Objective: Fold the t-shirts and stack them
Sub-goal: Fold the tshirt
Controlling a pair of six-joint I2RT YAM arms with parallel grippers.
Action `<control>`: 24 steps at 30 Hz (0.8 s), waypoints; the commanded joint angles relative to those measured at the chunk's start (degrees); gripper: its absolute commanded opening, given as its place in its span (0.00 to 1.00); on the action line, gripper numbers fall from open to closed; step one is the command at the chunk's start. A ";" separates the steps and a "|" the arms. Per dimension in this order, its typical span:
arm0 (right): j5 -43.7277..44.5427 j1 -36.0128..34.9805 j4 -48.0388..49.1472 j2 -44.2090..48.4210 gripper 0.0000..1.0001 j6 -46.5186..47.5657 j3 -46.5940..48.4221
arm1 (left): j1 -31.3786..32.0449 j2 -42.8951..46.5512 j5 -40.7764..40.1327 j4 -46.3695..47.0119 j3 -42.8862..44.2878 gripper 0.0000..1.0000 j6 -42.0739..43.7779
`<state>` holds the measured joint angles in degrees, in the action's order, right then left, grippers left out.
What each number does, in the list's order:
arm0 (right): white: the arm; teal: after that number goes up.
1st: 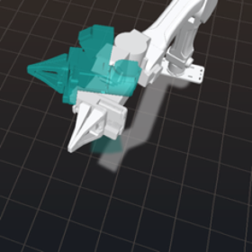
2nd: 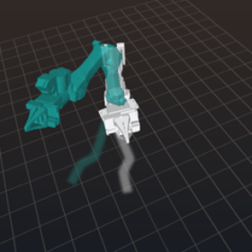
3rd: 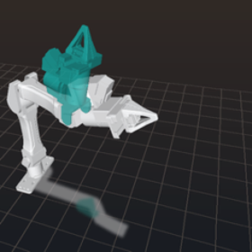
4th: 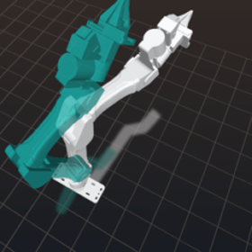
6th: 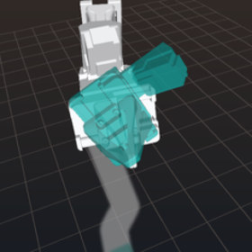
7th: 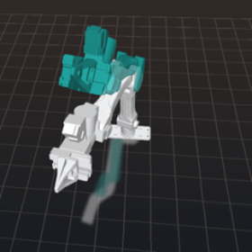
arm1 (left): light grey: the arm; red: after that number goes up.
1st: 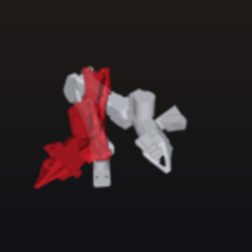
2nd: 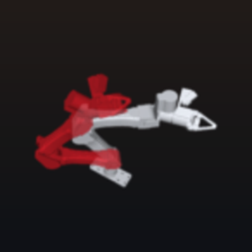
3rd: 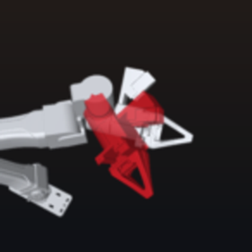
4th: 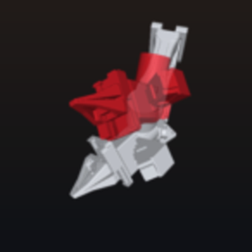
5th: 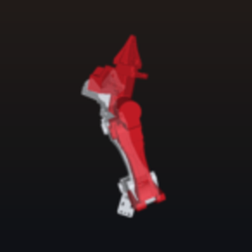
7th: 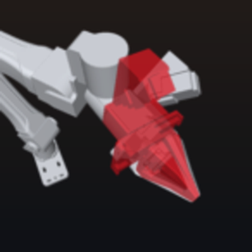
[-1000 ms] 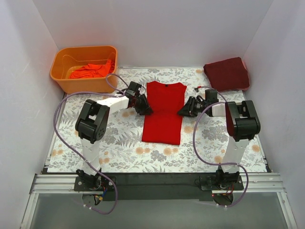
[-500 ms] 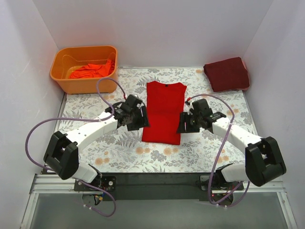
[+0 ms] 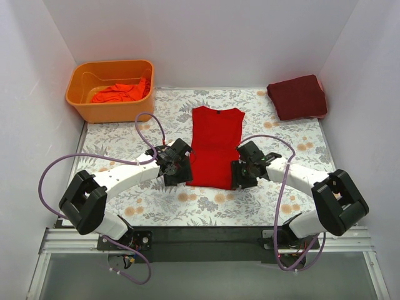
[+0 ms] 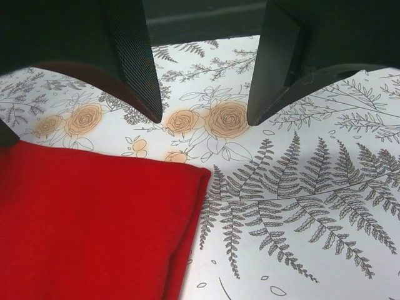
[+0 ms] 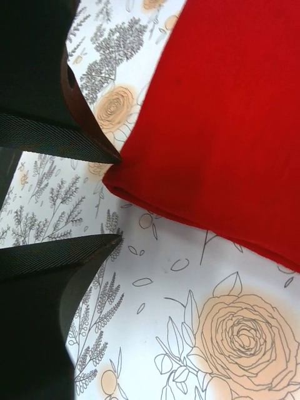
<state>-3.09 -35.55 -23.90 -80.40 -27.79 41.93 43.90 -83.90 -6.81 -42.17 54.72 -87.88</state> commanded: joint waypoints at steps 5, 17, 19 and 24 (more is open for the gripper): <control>4.40 -0.66 1.49 -4.06 0.47 -1.91 1.40 | 0.22 0.93 -2.33 0.69 0.57 0.55 -1.60; 3.79 -1.10 -5.01 -5.38 0.26 -0.33 -0.09 | 0.22 -1.70 0.47 -0.10 3.11 0.55 -2.74; 4.06 -1.28 -5.72 -4.85 0.22 -0.33 -0.88 | 0.22 -2.32 2.14 0.25 3.11 0.55 -3.35; 5.73 -1.45 -8.26 -3.80 0.01 0.72 -1.06 | 0.22 -5.83 3.55 0.51 3.64 0.56 -3.79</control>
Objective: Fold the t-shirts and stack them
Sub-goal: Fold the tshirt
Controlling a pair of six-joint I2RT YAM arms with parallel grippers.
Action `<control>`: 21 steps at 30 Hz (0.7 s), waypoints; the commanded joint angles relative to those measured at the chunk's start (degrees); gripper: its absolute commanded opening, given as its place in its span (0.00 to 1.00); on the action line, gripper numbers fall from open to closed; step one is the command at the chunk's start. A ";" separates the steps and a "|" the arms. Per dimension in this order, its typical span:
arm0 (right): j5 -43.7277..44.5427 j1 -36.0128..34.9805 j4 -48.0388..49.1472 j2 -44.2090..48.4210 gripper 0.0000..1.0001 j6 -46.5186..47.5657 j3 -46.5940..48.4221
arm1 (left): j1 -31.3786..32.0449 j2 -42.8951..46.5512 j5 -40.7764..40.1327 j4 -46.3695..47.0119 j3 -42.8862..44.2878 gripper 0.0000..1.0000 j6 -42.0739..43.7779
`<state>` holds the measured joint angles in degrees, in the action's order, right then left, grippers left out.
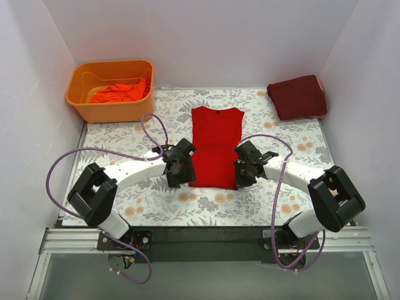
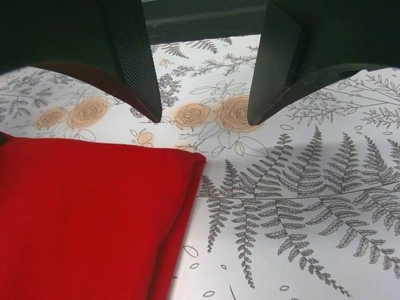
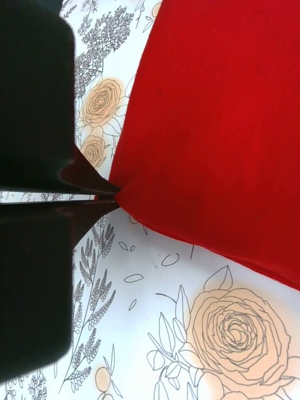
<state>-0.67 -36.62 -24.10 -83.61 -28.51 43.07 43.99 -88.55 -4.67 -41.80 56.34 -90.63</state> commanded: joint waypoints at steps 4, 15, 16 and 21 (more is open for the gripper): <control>3.04 -0.64 -7.89 -0.06 0.01 1.97 -2.38 | 0.22 -3.73 1.06 0.05 3.51 0.56 -0.69; 2.34 -0.91 -6.75 0.38 0.01 2.94 -2.64 | 0.13 -10.14 0.18 -0.65 7.21 0.40 0.19; 2.16 -0.91 -6.67 0.29 0.01 3.02 -2.64 | 0.22 -10.84 0.27 -0.91 7.21 0.39 0.28; 2.25 -0.91 -6.58 0.38 0.01 3.20 -2.46 | 0.48 -12.87 1.32 -1.35 5.80 0.31 0.19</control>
<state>-0.19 -37.15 -25.08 -82.72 -26.76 42.65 44.01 -100.33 -3.73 -42.04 62.04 -90.72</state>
